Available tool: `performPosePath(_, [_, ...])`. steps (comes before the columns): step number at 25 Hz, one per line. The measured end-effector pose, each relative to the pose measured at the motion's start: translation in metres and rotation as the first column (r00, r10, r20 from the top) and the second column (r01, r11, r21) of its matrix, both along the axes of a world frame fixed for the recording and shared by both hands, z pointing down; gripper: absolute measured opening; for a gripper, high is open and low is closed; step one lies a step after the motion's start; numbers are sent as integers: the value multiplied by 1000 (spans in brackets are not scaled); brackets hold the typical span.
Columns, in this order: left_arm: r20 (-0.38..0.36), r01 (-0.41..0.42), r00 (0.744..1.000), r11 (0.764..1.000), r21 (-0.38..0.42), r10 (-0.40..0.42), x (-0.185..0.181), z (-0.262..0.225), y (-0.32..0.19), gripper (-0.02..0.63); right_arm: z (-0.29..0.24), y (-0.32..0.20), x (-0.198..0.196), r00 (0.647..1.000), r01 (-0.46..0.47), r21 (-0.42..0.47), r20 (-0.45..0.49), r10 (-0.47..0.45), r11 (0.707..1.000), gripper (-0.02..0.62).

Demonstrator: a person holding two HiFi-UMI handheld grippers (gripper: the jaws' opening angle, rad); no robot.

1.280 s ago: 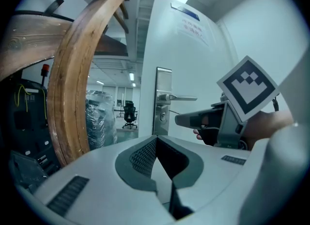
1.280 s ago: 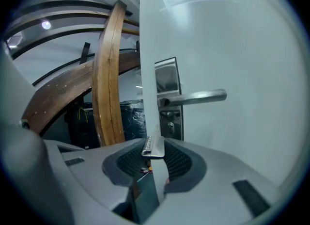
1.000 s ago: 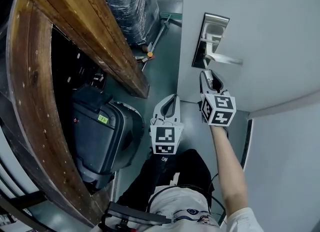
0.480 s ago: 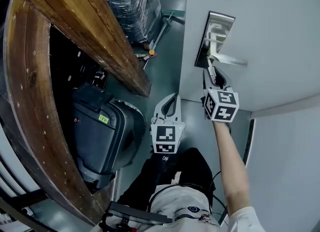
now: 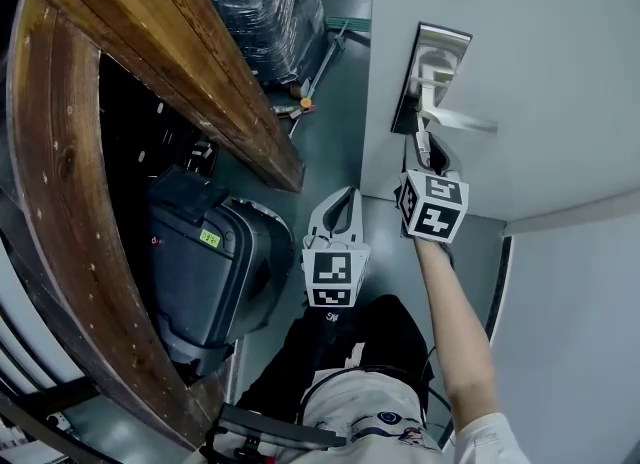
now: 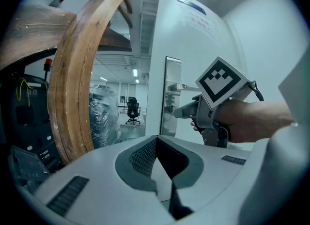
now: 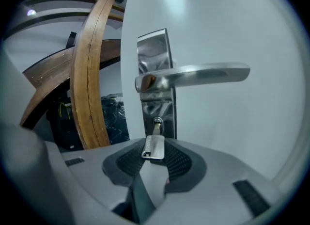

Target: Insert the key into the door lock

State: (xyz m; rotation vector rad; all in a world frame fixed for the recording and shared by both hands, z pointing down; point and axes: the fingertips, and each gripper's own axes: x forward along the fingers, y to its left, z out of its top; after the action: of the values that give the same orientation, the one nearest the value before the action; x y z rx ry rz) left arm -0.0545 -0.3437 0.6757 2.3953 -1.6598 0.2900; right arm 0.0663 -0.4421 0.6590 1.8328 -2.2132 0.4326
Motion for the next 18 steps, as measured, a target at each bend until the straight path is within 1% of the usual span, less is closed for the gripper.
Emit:
performPosePath(3, [-1, 5, 1000, 1000, -1, -5, -2, -2, -1, 1, -4, -1, -2, 999, -48, -1, 4, 48, 999, 118])
performPosePath(9, [-6, 5, 1000, 1000, -11, -5, -5, -1, -1, 2, -10, -3, -5, 995, -95, 12, 9, 95, 995, 118])
performPosePath(13, [-6, 6, 1000, 1000, -16, -6, -5, 1, -3, 2, -8, -9, -5, 989, -143, 16, 33, 142, 990, 118])
performPosePath(18, [-1, 14, 1000, 999, -28, -14, -10, 7, -3, 0, -8, -23, -3, 986, -160, 19, 43, 160, 987, 118])
